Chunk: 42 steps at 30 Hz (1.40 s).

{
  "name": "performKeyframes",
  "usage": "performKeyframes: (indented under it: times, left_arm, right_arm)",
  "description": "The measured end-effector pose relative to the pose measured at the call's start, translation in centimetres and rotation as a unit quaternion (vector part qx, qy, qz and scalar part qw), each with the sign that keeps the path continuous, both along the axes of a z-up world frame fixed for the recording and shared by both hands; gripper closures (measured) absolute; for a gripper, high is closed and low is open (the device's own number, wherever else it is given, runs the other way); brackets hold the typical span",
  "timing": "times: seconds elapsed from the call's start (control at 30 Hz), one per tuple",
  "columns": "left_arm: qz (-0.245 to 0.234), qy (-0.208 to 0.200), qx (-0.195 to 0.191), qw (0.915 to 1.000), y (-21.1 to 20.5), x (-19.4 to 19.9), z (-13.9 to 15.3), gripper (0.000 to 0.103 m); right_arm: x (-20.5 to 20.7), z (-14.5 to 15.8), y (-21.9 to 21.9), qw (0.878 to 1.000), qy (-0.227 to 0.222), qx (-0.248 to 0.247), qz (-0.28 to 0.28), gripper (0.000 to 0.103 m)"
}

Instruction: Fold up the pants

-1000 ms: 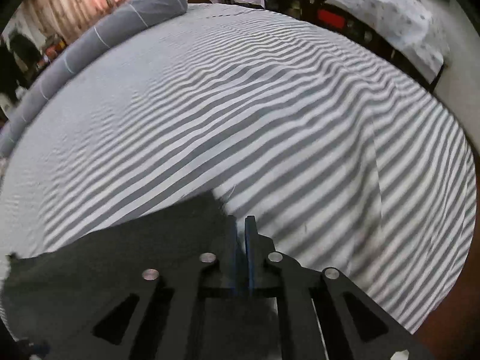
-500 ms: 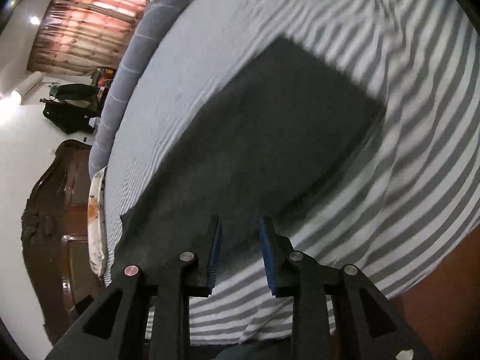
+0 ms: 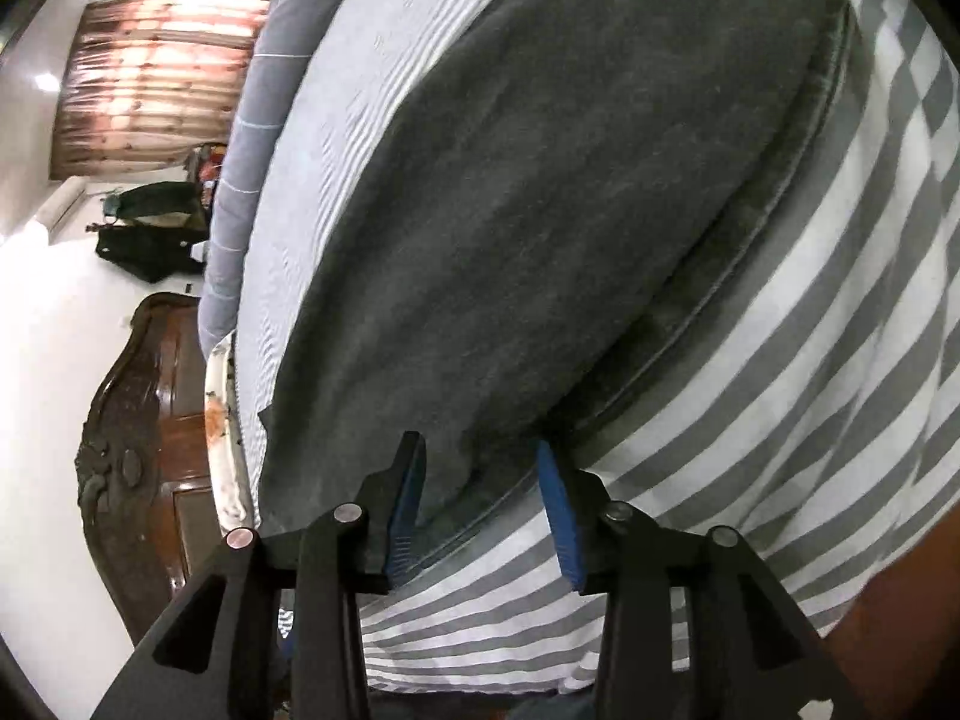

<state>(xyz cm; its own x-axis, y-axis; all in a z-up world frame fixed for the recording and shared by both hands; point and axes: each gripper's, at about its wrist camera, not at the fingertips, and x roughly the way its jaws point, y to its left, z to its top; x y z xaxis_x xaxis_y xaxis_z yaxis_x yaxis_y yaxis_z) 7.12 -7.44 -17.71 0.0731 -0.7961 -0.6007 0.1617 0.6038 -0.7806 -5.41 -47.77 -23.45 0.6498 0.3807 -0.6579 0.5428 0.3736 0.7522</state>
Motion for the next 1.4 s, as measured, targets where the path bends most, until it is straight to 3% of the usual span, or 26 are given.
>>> performKeyframes:
  times: [0.13, 0.27, 0.4, 0.47, 0.5, 0.77, 1.13, 1.23, 1.33, 1.4]
  left_arm:
    - [0.017, 0.022, -0.018, 0.9995, -1.2, 0.2, -0.5, 0.058]
    - [0.034, 0.060, -0.056, 0.9961, -1.9, 0.2, -1.3, 0.058]
    - [0.049, 0.083, -0.070, 0.9929, -2.1, 0.2, -2.1, 0.058]
    - [0.057, 0.093, -0.073, 0.9913, -2.3, 0.2, -2.5, 0.058]
    - [0.058, 0.096, -0.075, 0.9909, -2.5, 0.1, -2.5, 0.058]
    - [0.059, 0.107, -0.084, 0.9890, -3.5, -0.5, -2.7, 0.058]
    - [0.188, 0.106, -0.042, 0.9755, 1.8, 1.5, -4.3, 0.058]
    - [0.227, 0.104, -0.034, 0.9678, 3.8, 2.0, -4.6, 0.058]
    - [0.282, 0.093, -0.021, 0.9547, 7.8, 2.5, -4.6, 0.058]
    - [0.308, 0.086, -0.012, 0.9473, 9.9, 2.8, -4.4, 0.063]
  right_arm:
    - [0.8, 0.6, 0.0, 0.999, -0.036, 0.009, -0.009, 0.082]
    - [1.2, 0.0, 0.0, 0.999, -0.029, 0.028, -0.012, 0.081]
    - [1.1, -0.9, 0.7, 0.998, -0.034, 0.057, -0.018, 0.068]
    - [1.4, -0.2, 1.0, 0.997, -0.050, 0.058, -0.008, 0.081]
    - [1.4, 0.1, 0.9, 0.996, -0.060, 0.062, -0.007, 0.092]
    - [1.6, 2.6, 0.1, 0.995, -0.086, 0.059, -0.008, 0.094]
    - [0.8, 2.5, 0.0, 0.994, -0.088, 0.062, -0.020, 0.096]
    - [0.4, 2.5, -0.3, 0.995, -0.086, 0.046, -0.019, 0.096]
    - [-0.4, 2.1, -1.1, 0.997, -0.069, 0.017, -0.033, 0.092]
    - [-1.2, 1.2, -2.3, 0.996, -0.059, 0.020, -0.058, 0.089]
